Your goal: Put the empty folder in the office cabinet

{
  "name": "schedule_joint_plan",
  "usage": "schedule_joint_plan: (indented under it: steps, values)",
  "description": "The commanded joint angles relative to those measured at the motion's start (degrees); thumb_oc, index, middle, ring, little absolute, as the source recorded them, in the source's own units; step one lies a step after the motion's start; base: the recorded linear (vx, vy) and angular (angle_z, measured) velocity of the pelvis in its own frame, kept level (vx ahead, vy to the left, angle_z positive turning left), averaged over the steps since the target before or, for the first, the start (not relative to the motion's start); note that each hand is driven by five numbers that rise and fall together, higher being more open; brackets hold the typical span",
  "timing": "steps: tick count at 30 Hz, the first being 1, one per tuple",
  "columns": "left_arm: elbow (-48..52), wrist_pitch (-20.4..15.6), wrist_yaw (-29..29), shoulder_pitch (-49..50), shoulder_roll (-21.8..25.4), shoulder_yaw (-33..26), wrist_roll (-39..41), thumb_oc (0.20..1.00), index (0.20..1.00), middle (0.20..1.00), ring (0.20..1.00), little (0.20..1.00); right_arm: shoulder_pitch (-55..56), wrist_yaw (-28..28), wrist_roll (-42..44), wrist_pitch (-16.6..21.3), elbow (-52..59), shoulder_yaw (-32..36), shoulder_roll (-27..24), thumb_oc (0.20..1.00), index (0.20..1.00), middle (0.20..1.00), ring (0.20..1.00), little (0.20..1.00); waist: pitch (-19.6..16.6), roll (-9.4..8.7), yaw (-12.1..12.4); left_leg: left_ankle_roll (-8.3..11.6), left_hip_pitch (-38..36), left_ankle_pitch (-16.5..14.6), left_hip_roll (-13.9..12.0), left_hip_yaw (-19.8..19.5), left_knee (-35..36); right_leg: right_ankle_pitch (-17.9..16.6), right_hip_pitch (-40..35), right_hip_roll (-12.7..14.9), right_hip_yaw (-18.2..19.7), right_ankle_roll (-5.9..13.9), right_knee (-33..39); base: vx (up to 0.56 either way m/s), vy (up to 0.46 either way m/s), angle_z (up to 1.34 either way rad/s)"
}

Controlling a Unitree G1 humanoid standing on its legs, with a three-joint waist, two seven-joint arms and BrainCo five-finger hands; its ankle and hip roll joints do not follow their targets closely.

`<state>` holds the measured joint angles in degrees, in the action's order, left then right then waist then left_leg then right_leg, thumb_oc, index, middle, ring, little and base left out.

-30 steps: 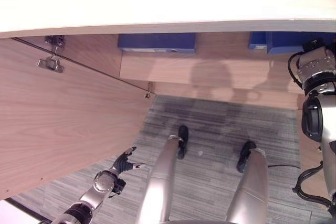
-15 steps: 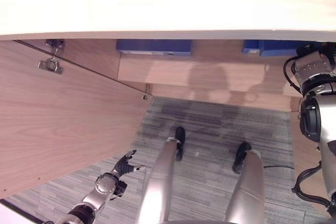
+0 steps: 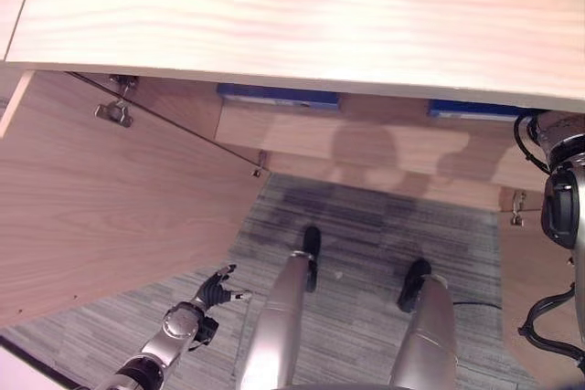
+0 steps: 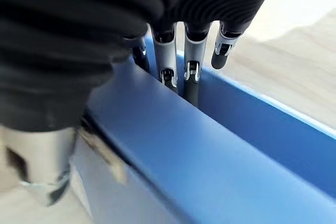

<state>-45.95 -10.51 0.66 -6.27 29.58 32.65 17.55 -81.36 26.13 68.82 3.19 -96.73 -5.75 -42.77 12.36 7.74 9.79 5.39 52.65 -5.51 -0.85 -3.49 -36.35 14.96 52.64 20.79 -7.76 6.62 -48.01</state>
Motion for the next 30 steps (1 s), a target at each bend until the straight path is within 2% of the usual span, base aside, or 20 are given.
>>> schedule_joint_plan:
  steps: [1, 4, 13, 26, 30]
  values:
    - [-3.4, 0.3, 1.0, -1.1, 1.2, -1.3, -0.5, 1.000, 1.000, 1.000, 1.000, 1.000, -4.9, 3.8, 3.0, 4.3, 2.5, 1.0, -5.9, 1.000, 1.000, 1.000, 1.000, 1.000, 0.2, 0.32, 1.3, 2.88, -1.7, -0.1, -1.3, -4.7, 8.0, 7.0, -9.5, -0.5, -1.4, 3.97, 0.9, 0.01, 0.000, 0.04]
    - [-5.8, 0.1, 1.7, -2.0, -0.2, -0.9, -1.0, 1.000, 1.000, 1.000, 1.000, 1.000, -5.6, 5.6, 3.4, 5.0, 2.7, 1.2, -4.3, 1.000, 1.000, 1.000, 1.000, 1.000, 0.0, 0.41, 1.3, 2.87, -1.9, 0.2, -1.2, -4.7, 8.5, 6.9, -9.6, -0.4, -1.5, 4.15, 1.1, 0.00, 0.007, 0.08]
    - [-7.9, -0.5, 2.4, -3.6, -2.3, -0.4, -1.2, 1.000, 1.000, 1.000, 1.000, 1.000, -4.8, 6.0, 1.7, 4.3, 2.8, 0.4, -2.2, 1.000, 1.000, 1.000, 1.000, 1.000, 0.0, 0.53, 1.5, 3.02, -2.9, 1.7, -1.0, -4.8, 11.1, 6.4, -10.5, -0.3, -2.2, 4.25, 2.4, -0.01, -0.005, 0.01]
    - [-7.8, -0.5, 2.5, -4.5, -3.2, -0.1, -0.9, 1.000, 1.000, 1.000, 1.000, 1.000, -0.1, 5.3, 2.8, 4.0, 2.0, 3.0, 0.1, 1.000, 1.000, 1.000, 1.000, 1.000, 0.4, 0.81, 1.9, 2.93, -2.4, 1.4, -1.1, -5.5, 10.0, 6.9, -10.7, -0.3, -2.4, 4.02, 1.5, 0.00, 0.000, 0.00]
    - [-7.5, -0.5, 2.5, -4.3, -3.0, -0.3, -1.4, 1.000, 1.000, 1.000, 1.000, 1.000, 2.2, 5.6, 2.9, 4.0, 2.6, 4.3, 0.2, 1.000, 1.000, 1.000, 1.000, 1.000, 0.7, 0.52, 1.7, 2.89, -2.4, 0.3, -1.2, -5.8, 7.9, 7.8, -11.2, -0.5, -2.1, 3.71, 0.9, -0.01, -0.014, 0.02]
